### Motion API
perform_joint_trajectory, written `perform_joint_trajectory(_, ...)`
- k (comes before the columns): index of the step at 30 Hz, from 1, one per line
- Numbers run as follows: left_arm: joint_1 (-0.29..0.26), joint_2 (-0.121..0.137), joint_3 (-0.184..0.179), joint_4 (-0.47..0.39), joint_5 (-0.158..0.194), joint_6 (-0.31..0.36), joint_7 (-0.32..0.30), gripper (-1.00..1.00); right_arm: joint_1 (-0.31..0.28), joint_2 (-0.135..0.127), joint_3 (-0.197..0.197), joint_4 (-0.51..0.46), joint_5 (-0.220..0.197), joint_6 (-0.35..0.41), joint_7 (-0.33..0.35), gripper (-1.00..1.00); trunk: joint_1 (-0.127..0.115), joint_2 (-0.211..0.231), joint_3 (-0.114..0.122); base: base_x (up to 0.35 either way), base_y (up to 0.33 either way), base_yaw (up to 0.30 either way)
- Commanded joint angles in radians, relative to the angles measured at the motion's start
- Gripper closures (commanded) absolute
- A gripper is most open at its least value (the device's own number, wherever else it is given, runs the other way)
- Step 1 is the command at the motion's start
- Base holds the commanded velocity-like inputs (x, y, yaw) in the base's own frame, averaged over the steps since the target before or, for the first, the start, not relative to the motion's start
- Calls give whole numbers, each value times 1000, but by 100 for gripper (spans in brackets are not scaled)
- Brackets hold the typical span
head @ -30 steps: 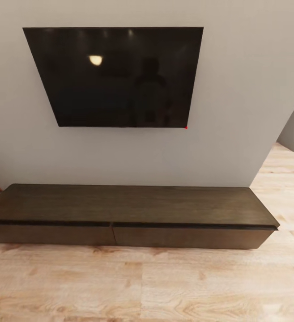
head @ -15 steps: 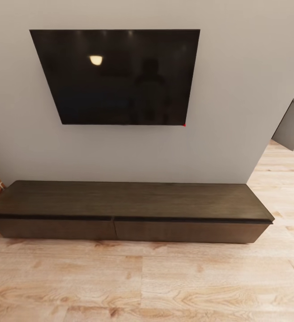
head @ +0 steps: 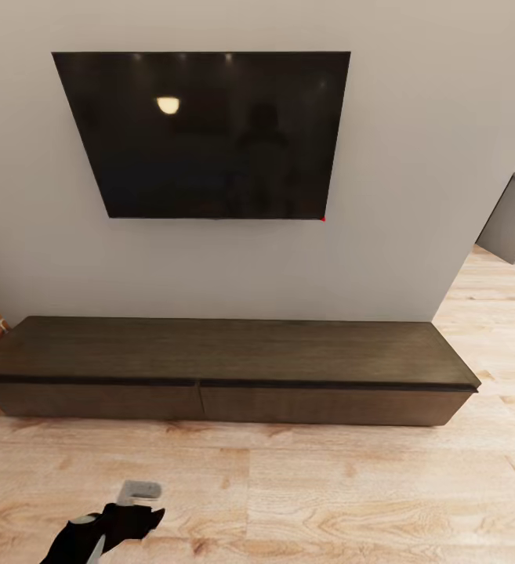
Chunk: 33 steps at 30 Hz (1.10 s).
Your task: Place each of the two pumpkins and all three candles from the living room inside a cabinet in the living room (use any cabinet), then make sure every cabinet is closed, and position the cauldron so it is next to a table in the living room.
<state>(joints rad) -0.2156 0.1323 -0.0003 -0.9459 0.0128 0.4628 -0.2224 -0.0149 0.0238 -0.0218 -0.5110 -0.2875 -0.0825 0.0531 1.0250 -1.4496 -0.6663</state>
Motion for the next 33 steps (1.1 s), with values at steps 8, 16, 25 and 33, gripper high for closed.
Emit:
perform_joint_trajectory(8,222,-65,-4,-187,-8,-383,216,-100,8,-2,-11,-327,-12,8,-6,-100,0,0,-1,0,0,0)
perform_joint_trajectory(16,235,-85,-7,-102,-1,-486,287,-100,12,1,-164,-427,-42,8,-13,-100,0,0,-1,0,0,0)
perform_joint_trajectory(25,238,-86,-6,-91,3,-499,294,-100,10,1,-223,-370,-91,4,2,-100,0,0,-1,0,0,0)
perform_joint_trajectory(33,239,-86,-6,-90,1,-500,296,-100,7,3,-218,-332,-104,5,-3,-100,0,0,-1,0,0,0)
